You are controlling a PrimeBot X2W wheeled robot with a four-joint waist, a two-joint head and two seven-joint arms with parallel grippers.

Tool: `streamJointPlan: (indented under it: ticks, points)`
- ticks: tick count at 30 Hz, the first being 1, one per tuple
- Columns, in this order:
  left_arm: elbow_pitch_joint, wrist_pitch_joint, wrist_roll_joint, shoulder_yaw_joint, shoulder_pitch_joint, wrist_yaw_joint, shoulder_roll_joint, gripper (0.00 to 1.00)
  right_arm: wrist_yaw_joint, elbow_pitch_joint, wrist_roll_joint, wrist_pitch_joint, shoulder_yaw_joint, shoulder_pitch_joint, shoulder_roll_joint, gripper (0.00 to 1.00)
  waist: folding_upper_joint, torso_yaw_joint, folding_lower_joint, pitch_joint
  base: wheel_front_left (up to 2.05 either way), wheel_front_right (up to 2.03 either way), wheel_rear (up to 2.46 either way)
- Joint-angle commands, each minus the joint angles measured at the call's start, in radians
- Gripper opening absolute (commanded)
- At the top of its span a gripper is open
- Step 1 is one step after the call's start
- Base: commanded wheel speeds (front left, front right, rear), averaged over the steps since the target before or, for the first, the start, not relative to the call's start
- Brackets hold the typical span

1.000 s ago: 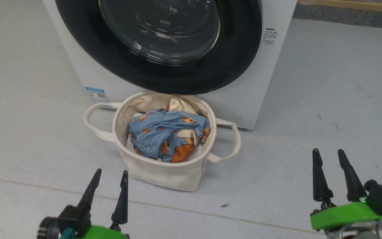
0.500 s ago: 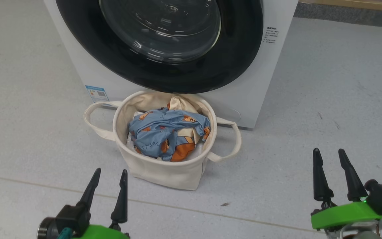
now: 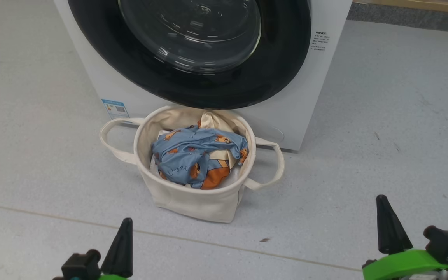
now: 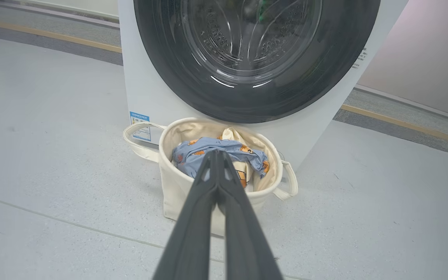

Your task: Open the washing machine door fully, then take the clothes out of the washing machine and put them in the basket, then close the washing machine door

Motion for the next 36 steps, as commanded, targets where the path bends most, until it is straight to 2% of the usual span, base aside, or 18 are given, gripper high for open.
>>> streamJointPlan:
  ticks: [1,5,36]
  points:
    - [-0.032,0.009,-0.036,0.013,-0.030,-0.003,0.001,0.00,0.000,-0.031,0.036,0.009,0.001,-0.026,-0.006,0.00,0.0000,0.001,-0.0003,-0.002,0.00,0.00,0.00]
    - [-0.032,0.020,-0.083,0.019,-0.032,-0.006,0.001,0.00,0.000,-0.028,0.083,0.019,0.002,-0.030,-0.009,0.00,0.0000,0.003,-0.0016,-0.002,0.00,0.00,0.00]
    - [-0.038,0.108,-0.432,0.069,-0.044,-0.025,0.001,0.00,0.000,-0.013,0.424,0.095,0.002,-0.050,-0.022,0.00,0.0000,0.015,-0.0017,-0.023,0.00,0.00,0.00]
